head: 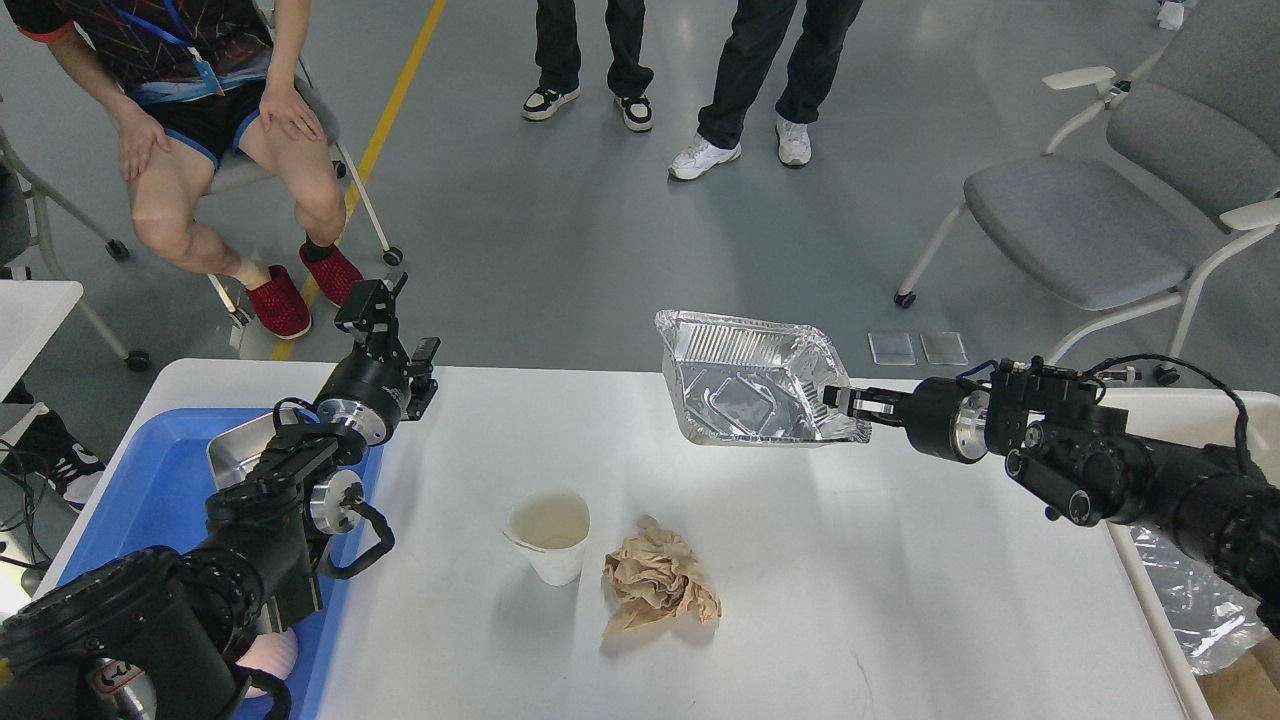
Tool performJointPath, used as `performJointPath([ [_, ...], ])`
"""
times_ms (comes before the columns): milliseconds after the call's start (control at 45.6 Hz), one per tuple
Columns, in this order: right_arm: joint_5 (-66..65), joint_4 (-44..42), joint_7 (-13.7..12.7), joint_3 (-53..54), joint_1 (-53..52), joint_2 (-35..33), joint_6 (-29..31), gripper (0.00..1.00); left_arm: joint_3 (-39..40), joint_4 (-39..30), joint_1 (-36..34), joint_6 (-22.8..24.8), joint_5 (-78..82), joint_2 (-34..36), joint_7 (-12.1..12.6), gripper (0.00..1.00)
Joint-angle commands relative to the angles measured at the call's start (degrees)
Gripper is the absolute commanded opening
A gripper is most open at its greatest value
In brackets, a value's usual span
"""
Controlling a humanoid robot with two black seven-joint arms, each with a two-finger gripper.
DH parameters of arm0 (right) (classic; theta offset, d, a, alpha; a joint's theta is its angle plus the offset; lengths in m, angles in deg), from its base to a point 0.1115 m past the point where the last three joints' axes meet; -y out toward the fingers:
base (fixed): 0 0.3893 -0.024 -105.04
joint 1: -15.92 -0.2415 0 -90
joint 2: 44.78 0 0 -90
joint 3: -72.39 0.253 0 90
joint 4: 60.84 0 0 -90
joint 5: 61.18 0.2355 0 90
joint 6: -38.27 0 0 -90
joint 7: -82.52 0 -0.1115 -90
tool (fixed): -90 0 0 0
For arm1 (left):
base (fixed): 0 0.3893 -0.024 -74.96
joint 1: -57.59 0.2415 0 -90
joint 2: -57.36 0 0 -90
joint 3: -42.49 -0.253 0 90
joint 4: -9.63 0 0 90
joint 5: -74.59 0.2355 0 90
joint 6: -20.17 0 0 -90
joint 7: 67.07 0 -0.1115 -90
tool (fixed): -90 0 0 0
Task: Tidy desktop
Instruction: 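Move the left gripper from the basin to the white paper cup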
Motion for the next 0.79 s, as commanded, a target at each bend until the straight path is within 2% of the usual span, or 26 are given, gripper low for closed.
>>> performJointPath([
  [0, 0.0, -0.1, 0.0, 0.0, 0.0, 0.4, 0.0, 0.00, -10.8, 0.0, -1.3, 0.7, -0.1, 0.3, -0.3, 0.97],
  [88, 0.0, -0.3, 0.0, 0.0, 0.0, 0.9, 0.0, 0.00, -18.3, 0.0, -2.6, 2.0, -0.1, 0.5, -0.9, 0.97],
  [241, 0.0, -2.6, 0.1, -0.1, 0.0, 2.4, 0.0, 0.00, -25.7, 0.6, -5.5, 8.8, 0.2, 2.1, -0.9, 0.97],
  [439, 0.0, -3.6, 0.1, -0.1, -0.2, 3.5, 0.1, 0.00, -44.9, 0.6, -5.9, 12.9, 1.2, 7.8, -1.1, 0.96],
  [505, 0.0, -4.4, 0.1, -0.2, -0.2, 4.1, 0.2, 0.00, -49.4, 0.6, -5.8, 15.0, 1.5, 11.6, -2.4, 0.96],
  [614, -0.1, -5.1, 0.1, -0.2, -0.3, 5.0, 0.3, 0.00, -53.8, 0.6, -6.2, 17.4, 3.9, 17.7, -5.1, 0.96],
  [768, -0.1, -5.7, 0.1, -0.3, -0.7, 5.5, 0.3, 0.00, -54.5, 0.3, -10.8, 23.1, 9.4, 24.2, -5.6, 0.96],
])
